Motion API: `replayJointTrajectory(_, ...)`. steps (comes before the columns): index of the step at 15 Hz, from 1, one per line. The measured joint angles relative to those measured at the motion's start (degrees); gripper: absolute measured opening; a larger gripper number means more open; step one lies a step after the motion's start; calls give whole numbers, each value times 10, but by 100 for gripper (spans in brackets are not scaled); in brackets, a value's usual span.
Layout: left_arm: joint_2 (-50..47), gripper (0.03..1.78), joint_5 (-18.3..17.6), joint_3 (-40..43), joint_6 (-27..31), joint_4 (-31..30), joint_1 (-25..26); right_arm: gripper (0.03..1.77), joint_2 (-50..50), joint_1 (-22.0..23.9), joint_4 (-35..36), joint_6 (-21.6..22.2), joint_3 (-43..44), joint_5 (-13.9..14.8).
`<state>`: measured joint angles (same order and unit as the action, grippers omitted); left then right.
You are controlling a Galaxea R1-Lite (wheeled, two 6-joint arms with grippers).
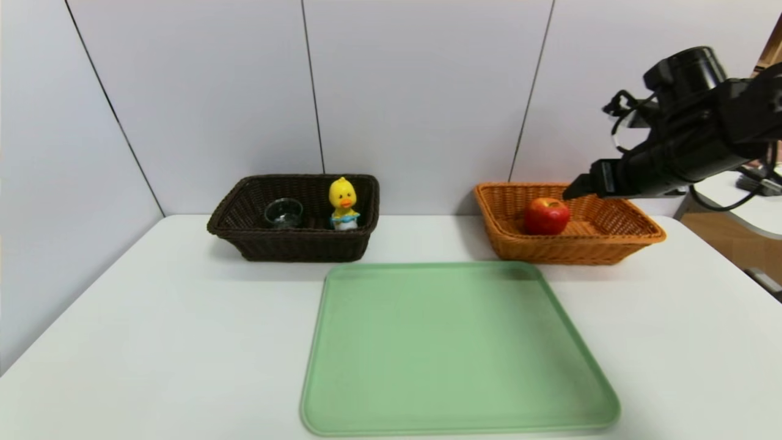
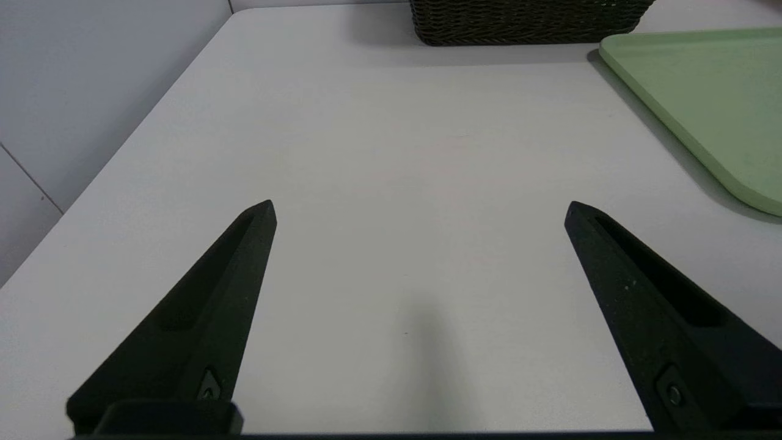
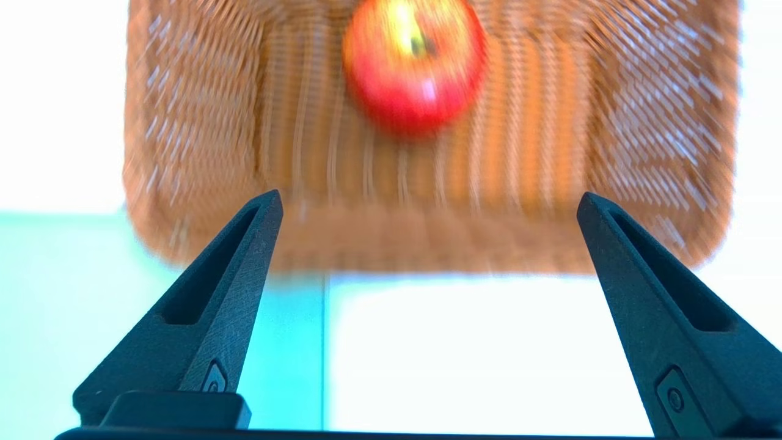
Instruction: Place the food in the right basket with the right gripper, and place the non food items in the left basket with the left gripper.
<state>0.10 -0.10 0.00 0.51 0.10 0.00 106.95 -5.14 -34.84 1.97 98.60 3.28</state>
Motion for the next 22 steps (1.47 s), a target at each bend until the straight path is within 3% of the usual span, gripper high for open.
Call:
replayJointTrajectory(9, 0, 169, 0, 0, 0, 0, 0, 169, -461, 23, 14, -4, -393, 0)
replayJointTrajectory(14, 0, 169, 0, 0, 0, 0, 0, 169, -693, 53, 142, -36, -627, -2)
replayJointTrajectory(22, 0, 169, 0, 0, 0, 0, 0, 169, -950, 51, 329, -80, -882, -3)
